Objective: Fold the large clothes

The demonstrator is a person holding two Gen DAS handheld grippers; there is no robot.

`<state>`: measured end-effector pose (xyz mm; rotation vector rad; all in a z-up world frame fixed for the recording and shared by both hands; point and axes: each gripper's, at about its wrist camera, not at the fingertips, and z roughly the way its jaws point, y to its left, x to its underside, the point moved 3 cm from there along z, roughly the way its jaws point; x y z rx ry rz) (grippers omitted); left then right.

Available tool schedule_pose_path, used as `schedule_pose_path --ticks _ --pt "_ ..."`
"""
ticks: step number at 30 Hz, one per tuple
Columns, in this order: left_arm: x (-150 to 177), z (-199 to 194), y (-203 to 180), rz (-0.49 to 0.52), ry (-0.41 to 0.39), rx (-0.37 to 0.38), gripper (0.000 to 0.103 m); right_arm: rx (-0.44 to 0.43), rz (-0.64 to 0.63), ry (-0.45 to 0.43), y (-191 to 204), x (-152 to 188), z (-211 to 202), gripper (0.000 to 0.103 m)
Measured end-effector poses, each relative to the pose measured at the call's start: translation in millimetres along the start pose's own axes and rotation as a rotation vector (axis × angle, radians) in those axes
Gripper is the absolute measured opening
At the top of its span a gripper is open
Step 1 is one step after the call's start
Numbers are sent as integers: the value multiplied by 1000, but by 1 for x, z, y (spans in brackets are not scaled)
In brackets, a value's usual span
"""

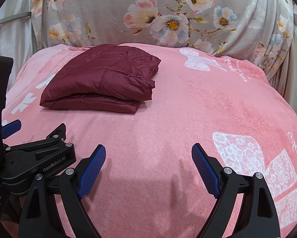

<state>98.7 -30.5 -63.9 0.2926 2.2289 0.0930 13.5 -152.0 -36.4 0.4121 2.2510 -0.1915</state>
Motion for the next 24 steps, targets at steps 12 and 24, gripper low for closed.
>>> schedule_pose_path --ticks 12,24 --pt "0 -1 -1 -2 1 7 97 2 0 -2 -1 0 0 86" --pt "0 -1 0 -1 -3 7 97 3 0 -2 -1 0 0 86"
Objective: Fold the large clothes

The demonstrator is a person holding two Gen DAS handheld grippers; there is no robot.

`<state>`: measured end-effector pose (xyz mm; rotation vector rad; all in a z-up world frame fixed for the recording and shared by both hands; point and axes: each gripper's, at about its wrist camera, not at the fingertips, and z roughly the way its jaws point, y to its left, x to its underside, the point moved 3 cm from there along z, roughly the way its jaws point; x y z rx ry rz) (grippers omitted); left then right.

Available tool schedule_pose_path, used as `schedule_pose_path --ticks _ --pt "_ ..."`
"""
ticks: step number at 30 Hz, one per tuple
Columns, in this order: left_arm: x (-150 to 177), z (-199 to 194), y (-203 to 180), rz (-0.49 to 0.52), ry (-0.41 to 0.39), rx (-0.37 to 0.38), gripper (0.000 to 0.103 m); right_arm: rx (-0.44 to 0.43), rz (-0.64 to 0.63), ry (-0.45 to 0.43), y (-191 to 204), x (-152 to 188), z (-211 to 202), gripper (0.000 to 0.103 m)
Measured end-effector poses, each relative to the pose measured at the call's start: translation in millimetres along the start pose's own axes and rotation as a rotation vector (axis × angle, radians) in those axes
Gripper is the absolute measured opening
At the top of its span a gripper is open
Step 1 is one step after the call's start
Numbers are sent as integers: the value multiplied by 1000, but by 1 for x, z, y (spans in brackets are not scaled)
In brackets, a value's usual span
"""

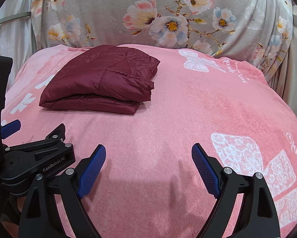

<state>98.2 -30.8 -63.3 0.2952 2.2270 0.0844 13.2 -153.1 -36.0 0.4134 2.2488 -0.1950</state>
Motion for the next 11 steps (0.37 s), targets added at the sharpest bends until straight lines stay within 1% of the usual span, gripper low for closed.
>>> schedule_pose_path --ticks 6,11 --pt "-2 -4 1 -1 -13 -8 94 1 -1 1 1 1 0 86" --pt "-2 -4 1 -1 -15 -6 94 2 0 0 0 0 -1 86"
